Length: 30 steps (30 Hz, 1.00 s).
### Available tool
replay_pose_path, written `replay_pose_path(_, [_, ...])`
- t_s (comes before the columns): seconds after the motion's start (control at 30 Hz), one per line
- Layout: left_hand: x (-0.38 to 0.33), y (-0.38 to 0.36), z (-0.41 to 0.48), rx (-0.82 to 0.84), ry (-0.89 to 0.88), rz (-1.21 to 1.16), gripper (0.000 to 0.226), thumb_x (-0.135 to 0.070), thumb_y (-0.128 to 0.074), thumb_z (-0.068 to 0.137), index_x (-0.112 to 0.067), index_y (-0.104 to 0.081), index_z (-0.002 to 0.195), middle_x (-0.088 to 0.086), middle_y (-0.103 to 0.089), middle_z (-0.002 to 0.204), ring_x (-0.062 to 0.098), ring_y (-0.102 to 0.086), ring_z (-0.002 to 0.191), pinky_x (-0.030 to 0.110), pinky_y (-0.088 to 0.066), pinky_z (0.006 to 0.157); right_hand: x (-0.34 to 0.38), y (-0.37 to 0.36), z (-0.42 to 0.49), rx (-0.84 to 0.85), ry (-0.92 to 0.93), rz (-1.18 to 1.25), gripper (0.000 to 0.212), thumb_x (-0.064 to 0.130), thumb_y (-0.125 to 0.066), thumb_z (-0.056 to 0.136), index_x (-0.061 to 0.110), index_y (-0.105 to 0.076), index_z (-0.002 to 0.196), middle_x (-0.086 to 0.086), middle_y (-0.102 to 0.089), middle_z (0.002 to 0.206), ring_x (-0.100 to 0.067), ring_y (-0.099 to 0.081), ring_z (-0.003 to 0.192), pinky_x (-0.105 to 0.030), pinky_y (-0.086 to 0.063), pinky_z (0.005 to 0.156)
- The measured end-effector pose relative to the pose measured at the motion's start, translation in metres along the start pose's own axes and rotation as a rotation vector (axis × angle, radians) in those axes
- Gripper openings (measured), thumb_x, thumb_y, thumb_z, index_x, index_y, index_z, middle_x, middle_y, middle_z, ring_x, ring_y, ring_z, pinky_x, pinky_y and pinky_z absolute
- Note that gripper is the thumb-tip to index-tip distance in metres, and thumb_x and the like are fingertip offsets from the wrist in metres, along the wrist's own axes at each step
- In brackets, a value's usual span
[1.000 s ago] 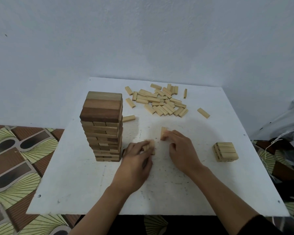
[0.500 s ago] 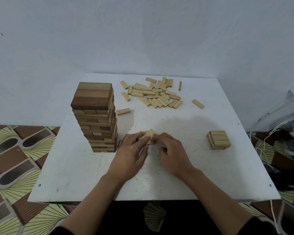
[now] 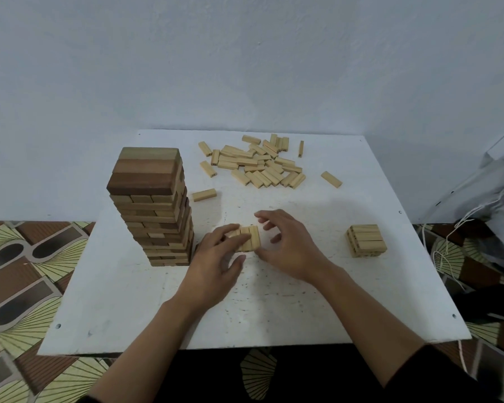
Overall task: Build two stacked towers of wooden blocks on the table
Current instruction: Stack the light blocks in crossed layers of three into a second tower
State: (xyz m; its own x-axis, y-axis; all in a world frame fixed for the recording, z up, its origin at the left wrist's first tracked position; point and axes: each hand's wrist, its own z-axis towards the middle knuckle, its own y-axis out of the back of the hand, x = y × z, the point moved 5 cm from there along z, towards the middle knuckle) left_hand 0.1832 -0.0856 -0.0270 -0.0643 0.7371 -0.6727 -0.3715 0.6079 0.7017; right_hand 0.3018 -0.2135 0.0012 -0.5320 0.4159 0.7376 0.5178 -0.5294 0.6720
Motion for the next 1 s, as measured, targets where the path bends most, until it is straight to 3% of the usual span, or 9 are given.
replay_pose_path(0.13, [-0.003, 0.003, 0.005, 0.021, 0.079, -0.036, 0.059, -0.024, -0.071, 0.093, -0.031, -0.048, 0.147, -0.01, -0.035, 0.145, -0.022, -0.035, 0.118, -0.003, -0.032, 0.088, -0.001, 0.004, 0.013, 0.165, -0.022, -0.109, 0.085, 0.03, -0.089, 0.074, 0.019, -0.047, 0.148, 0.01, -0.053, 0.122, -0.004, -0.053, 0.096, -0.024, -0.051, 0.082])
replay_pose_path(0.23, [-0.001, 0.001, 0.011, 0.088, 0.156, -0.017, 0.074, -0.027, -0.071, 0.093, -0.026, -0.033, 0.157, -0.009, -0.034, 0.147, -0.005, -0.041, 0.118, 0.003, -0.032, 0.089, 0.002, 0.005, 0.017, 0.193, -0.011, -0.121, 0.081, 0.027, -0.09, 0.072, 0.015, -0.052, 0.143, 0.008, -0.054, 0.114, 0.001, -0.05, 0.082, -0.018, -0.044, 0.075])
replay_pose_path(0.3, [-0.001, 0.001, 0.016, 0.126, 0.17, -0.006, 0.075, -0.026, -0.069, 0.095, -0.023, -0.03, 0.158, -0.008, -0.04, 0.143, 0.002, -0.044, 0.113, 0.003, -0.034, 0.083, 0.003, 0.005, 0.019, 0.181, 0.009, -0.113, 0.072, 0.025, -0.091, 0.072, 0.013, -0.059, 0.136, 0.006, -0.056, 0.111, -0.001, -0.051, 0.082, -0.025, -0.05, 0.077])
replay_pose_path(0.4, [-0.005, -0.002, 0.021, 0.136, 0.147, 0.015, 0.067, -0.024, -0.067, 0.096, -0.019, -0.037, 0.156, -0.007, -0.045, 0.135, 0.001, -0.045, 0.104, 0.002, -0.036, 0.076, 0.004, 0.006, 0.018, 0.17, 0.041, -0.097, 0.052, 0.021, -0.09, 0.072, 0.013, -0.07, 0.119, 0.004, -0.059, 0.104, -0.007, -0.054, 0.09, -0.033, -0.054, 0.08])
replay_pose_path(0.53, [-0.011, -0.001, 0.023, 0.152, 0.082, 0.038, 0.05, -0.027, -0.074, 0.091, -0.017, -0.058, 0.138, -0.011, -0.052, 0.124, 0.002, -0.051, 0.101, 0.008, -0.042, 0.079, 0.0, 0.009, 0.011, 0.186, 0.066, -0.148, 0.04, 0.028, -0.087, 0.075, 0.016, -0.072, 0.111, 0.007, -0.057, 0.103, -0.009, -0.052, 0.092, -0.031, -0.049, 0.079])
replay_pose_path(0.73, [-0.015, -0.001, 0.017, 0.259, -0.015, 0.044, 0.053, -0.038, -0.079, 0.085, -0.022, -0.061, 0.132, -0.013, -0.055, 0.12, 0.002, -0.053, 0.106, 0.016, -0.044, 0.089, -0.014, 0.012, -0.012, 0.21, 0.063, -0.212, 0.054, 0.048, -0.083, 0.075, 0.026, -0.065, 0.121, 0.015, -0.052, 0.108, -0.006, -0.045, 0.103, -0.029, -0.043, 0.088])
replay_pose_path(0.9, [-0.014, -0.003, 0.015, 0.281, -0.008, 0.039, 0.068, -0.043, -0.078, 0.085, -0.023, -0.051, 0.144, -0.016, -0.05, 0.122, -0.002, -0.049, 0.108, 0.004, -0.036, 0.084, -0.023, 0.015, -0.02, 0.205, 0.028, -0.154, 0.083, 0.052, -0.085, 0.071, 0.025, -0.054, 0.142, 0.017, -0.05, 0.116, -0.002, -0.043, 0.11, -0.022, -0.037, 0.093])
replay_pose_path(1.0, [-0.013, -0.002, 0.015, 0.305, 0.009, 0.027, 0.073, -0.046, -0.079, 0.084, -0.023, -0.049, 0.146, -0.016, -0.046, 0.12, -0.002, -0.047, 0.11, 0.005, -0.036, 0.085, -0.025, 0.016, -0.021, 0.217, 0.024, -0.158, 0.083, 0.051, -0.085, 0.072, 0.025, -0.053, 0.144, 0.017, -0.048, 0.116, -0.003, -0.042, 0.112, -0.025, -0.038, 0.097])
